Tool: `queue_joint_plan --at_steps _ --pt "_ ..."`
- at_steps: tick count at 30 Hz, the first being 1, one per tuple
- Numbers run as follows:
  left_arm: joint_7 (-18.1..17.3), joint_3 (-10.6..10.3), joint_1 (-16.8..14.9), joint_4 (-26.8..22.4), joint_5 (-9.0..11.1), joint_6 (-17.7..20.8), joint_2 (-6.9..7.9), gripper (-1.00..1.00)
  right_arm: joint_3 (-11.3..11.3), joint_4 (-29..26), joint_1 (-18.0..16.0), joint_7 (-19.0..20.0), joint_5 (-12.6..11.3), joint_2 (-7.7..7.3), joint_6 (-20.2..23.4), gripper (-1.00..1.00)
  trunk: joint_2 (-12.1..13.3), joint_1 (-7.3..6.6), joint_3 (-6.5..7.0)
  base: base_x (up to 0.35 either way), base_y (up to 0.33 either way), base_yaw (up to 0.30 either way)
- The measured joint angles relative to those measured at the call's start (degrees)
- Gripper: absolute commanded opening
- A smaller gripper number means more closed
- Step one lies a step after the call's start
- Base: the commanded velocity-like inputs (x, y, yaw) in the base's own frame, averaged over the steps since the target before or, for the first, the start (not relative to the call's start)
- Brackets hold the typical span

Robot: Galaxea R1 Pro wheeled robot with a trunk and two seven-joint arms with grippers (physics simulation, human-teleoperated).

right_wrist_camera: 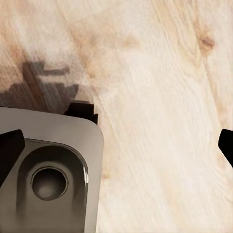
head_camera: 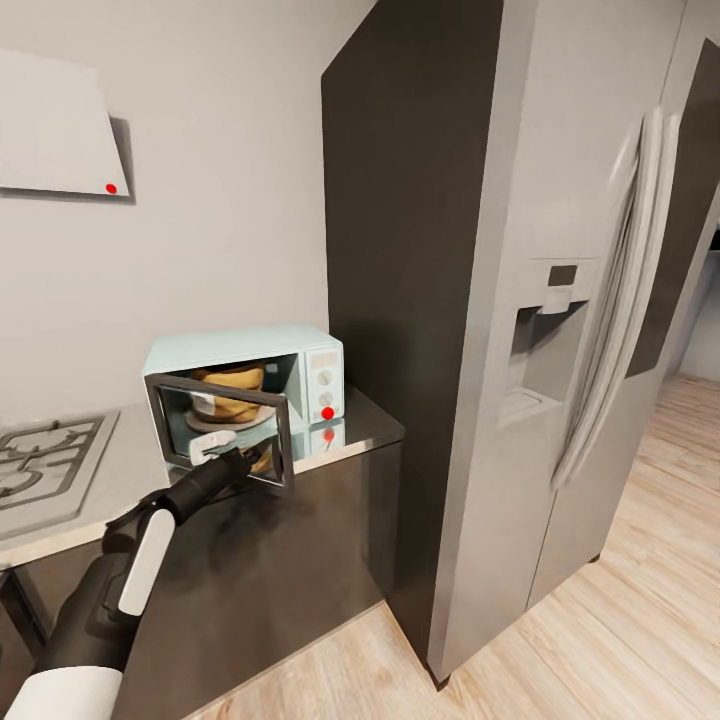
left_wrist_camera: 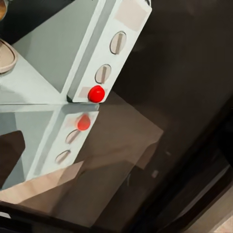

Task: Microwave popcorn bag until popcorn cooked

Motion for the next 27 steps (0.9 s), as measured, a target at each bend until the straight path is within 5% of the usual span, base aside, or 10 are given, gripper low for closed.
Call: queue_joint_plan --at_steps 7,17,21,22,27 --pt "0.1 -0.8 0.1 -0.2 -1.4 -0.7 0.07 1.0 0.0 0.0 0.0 0.0 0.1 -0.08 -0.1 1.0 0.0 0.0 -0.01 0.0 0.0 0.0" --pt "0.2 -1.0 0.1 0.1 -0.7 -0.6 -0.12 1.0 0.1 0.0 0.0 0.0 0.1 -0.07 -0.1 1.0 0.0 -0.01 0.0 0.052 0.0 0.0" --pt "0.2 -2.3 0.1 0.0 -0.5 -0.5 -0.15 1.0 0.1 0.0 0.0 0.0 0.1 -0.04 -0.1 1.0 0.0 -0.01 0.0 0.141 0.0 0.0" --pt "0.1 -4.6 0.1 -0.1 0.0 -0.3 -0.2 1.0 0.1 0.0 0.0 0.0 0.1 -0.03 -0.1 1.0 0.0 -0.01 0.0 0.144 0.0 0.0" --pt "0.1 -5.0 0.1 -0.1 0.0 -0.3 -0.31 1.0 0.1 0.0 0.0 0.0 0.2 0.0 -0.1 1.0 0.0 -0.01 -0.01 0.144 0.0 0.0"
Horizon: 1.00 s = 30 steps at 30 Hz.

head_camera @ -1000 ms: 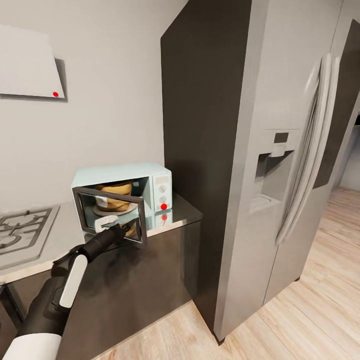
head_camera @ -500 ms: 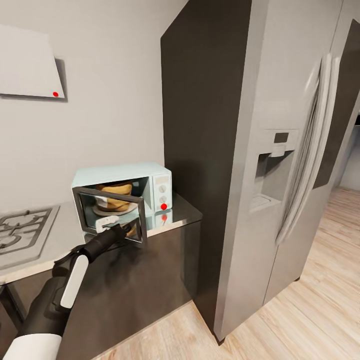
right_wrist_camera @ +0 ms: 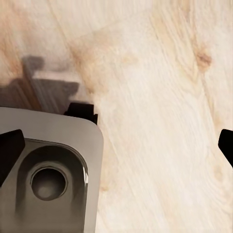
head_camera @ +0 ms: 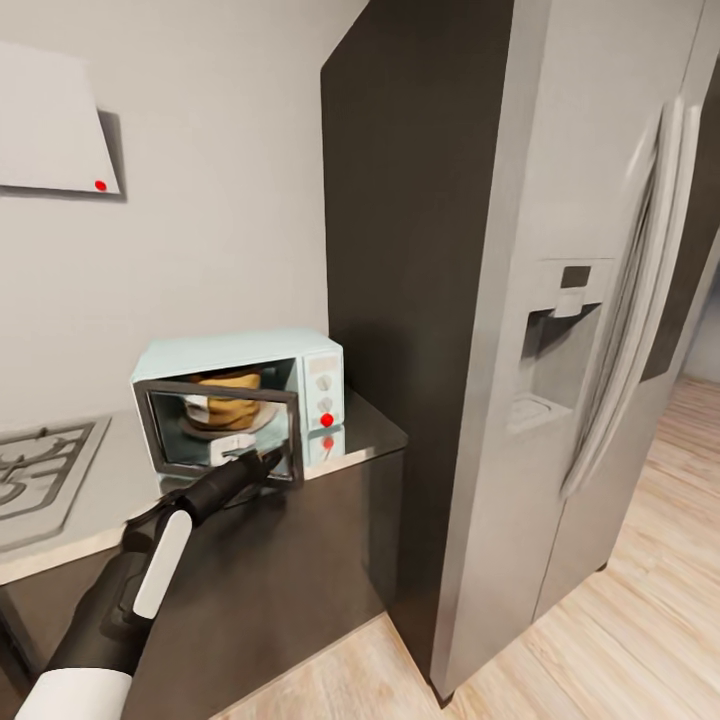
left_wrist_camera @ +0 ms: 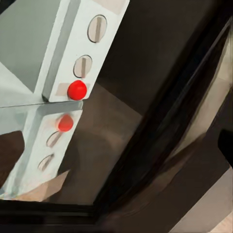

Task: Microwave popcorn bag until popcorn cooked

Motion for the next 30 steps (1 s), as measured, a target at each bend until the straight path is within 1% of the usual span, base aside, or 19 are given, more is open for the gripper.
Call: queue_joint_plan --at_steps 5,7,9,10,11,12,13,14,19,30 --pt "0.1 0.0 0.0 -0.1 0.0 0.0 -0.12 1.0 0.0 0.0 0.0 0.0 0.2 0.0 0.0 1.0 0.0 0.0 0.0 0.144 0.0 0.0" --pt "0.8 -0.1 0.0 -0.2 0.1 -0.1 -0.17 1.0 0.0 0.0 0.0 0.0 0.2 0.0 0.0 1.0 0.0 0.0 0.0 0.144 0.0 0.0" --pt "5.5 -0.3 0.0 -0.3 0.1 0.0 -0.24 1.0 0.0 0.0 0.0 0.0 0.2 0.0 0.0 1.0 0.0 0.0 0.0 0.135 0.0 0.0" --pt "8.9 -1.3 0.0 -0.4 0.2 0.0 -0.26 1.0 0.0 0.0 0.0 0.0 0.2 0.0 0.0 1.0 0.0 0.0 0.0 0.129 0.0 0.0" --pt "10.3 -2.1 0.0 -0.4 0.1 0.0 -0.28 1.0 0.0 0.0 0.0 0.0 0.3 0.0 0.0 1.0 0.0 0.0 0.0 0.127 0.0 0.0" --pt "12.5 -4.3 0.0 -0.7 0.1 0.1 -0.31 1.0 0.0 0.0 0.0 0.0 0.3 0.0 0.0 1.0 0.0 0.0 0.0 0.127 0.0 0.0" --pt "13.5 -5.2 0.0 -0.9 0.1 0.0 -0.31 1.0 0.0 0.0 0.0 0.0 0.4 0.0 0.0 1.0 0.0 0.0 0.0 0.126 0.0 0.0" --pt "14.2 -5.7 0.0 -1.2 0.1 0.1 -0.31 1.0 0.0 0.0 0.0 0.0 0.4 0.0 0.0 1.0 0.0 0.0 0.0 0.126 0.0 0.0" --pt "15.1 -6.2 0.0 -1.4 0.2 0.1 -0.31 1.0 0.1 0.0 0.0 0.0 0.5 0.0 0.0 1.0 0.0 0.0 0.0 0.126 0.0 0.0" --pt "15.2 -6.2 0.0 -1.5 0.2 0.0 -0.31 1.0 0.0 0.0 0.0 0.0 0.6 0.01 0.0 1.0 0.0 0.0 0.0 0.126 0.0 0.0"
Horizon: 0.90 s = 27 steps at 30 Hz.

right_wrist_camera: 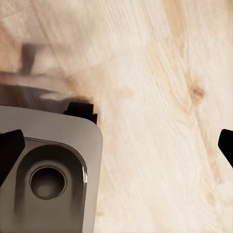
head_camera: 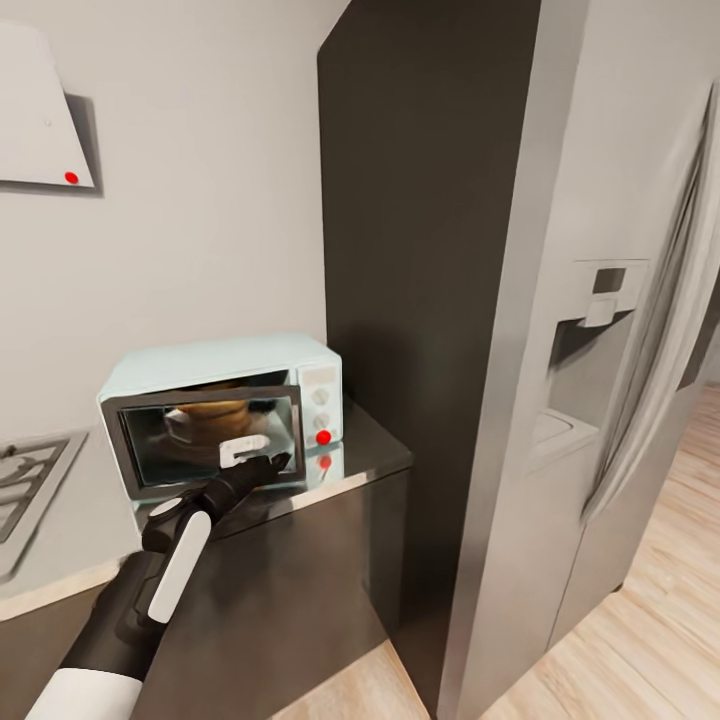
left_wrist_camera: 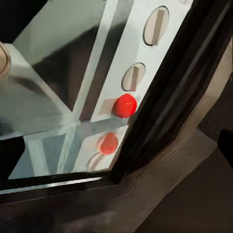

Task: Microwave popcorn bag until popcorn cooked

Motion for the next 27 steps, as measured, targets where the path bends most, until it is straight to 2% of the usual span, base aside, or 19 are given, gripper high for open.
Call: queue_joint_plan --at_steps 27 --pt "0.0 0.1 0.0 -0.2 0.1 0.0 0.0 1.0 0.0 0.0 0.0 0.0 0.0 0.0 0.0 1.0 0.0 0.0 0.0 0.138 0.0 0.0"
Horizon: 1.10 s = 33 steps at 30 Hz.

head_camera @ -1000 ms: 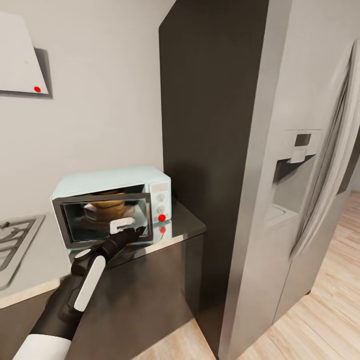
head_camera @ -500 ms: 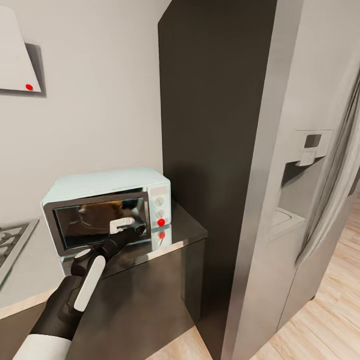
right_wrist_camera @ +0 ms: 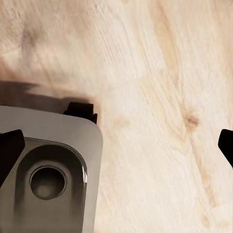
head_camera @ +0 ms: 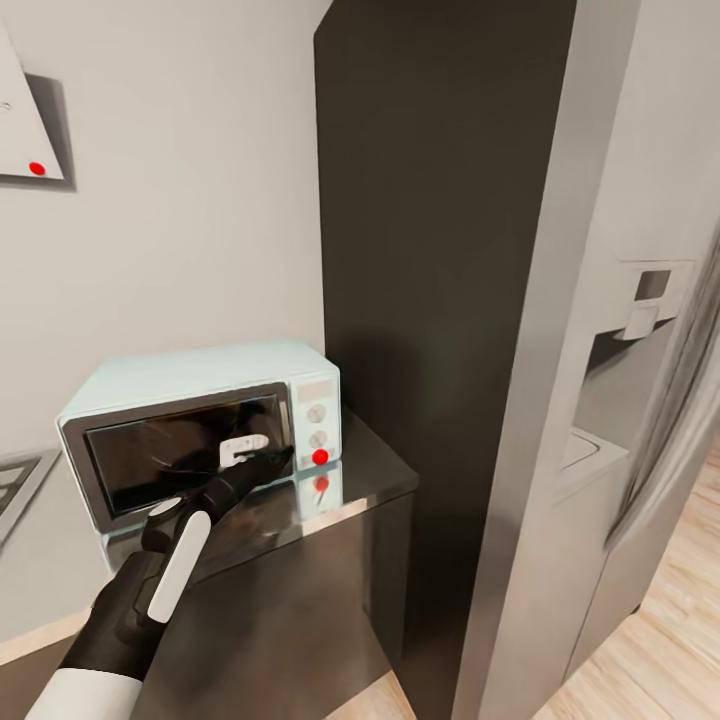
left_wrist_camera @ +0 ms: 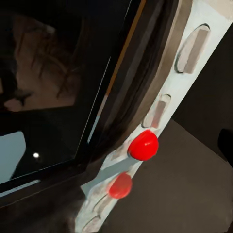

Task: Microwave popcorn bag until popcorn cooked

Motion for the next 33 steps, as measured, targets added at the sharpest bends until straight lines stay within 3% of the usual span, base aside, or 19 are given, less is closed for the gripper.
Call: queue_joint_plan --at_steps 8,13,15,16,17,33 --pt "-0.4 -0.3 2.8 -3.1 1.2 0.1 -0.02 1.0 0.0 0.0 0.0 0.0 0.0 0.0 0.0 1.0 0.0 0.0 -0.01 0.124 0.0 0.0" --pt "-0.4 -0.9 2.7 -2.6 1.1 0.1 -0.01 1.0 0.0 0.0 0.0 0.0 0.0 0.0 0.0 1.0 0.0 0.01 -0.01 -0.016 0.0 0.0" --pt "0.5 -1.7 0.7 -0.9 0.9 0.7 -0.08 1.0 0.0 0.0 0.0 0.0 -0.1 0.0 0.0 1.0 0.0 0.04 -0.01 -0.264 0.0 0.0" --pt "0.9 -1.1 0.0 -1.2 1.2 0.2 -0.1 1.0 0.0 0.0 0.0 0.0 -0.1 -0.01 0.0 1.0 0.0 0.04 0.0 -0.32 0.0 0.0" --pt "1.8 0.0 0.0 -1.6 0.8 0.2 -0.18 1.0 0.0 0.0 0.0 0.0 -0.1 0.0 0.0 1.0 0.0 0.05 0.0 -0.33 0.0 0.0" --pt "2.8 0.0 0.0 -1.8 0.7 0.2 -0.75 1.0 0.0 0.0 0.0 0.0 -0.6 -0.04 0.0 1.0 0.0 0.05 0.0 -0.345 0.0 0.0"
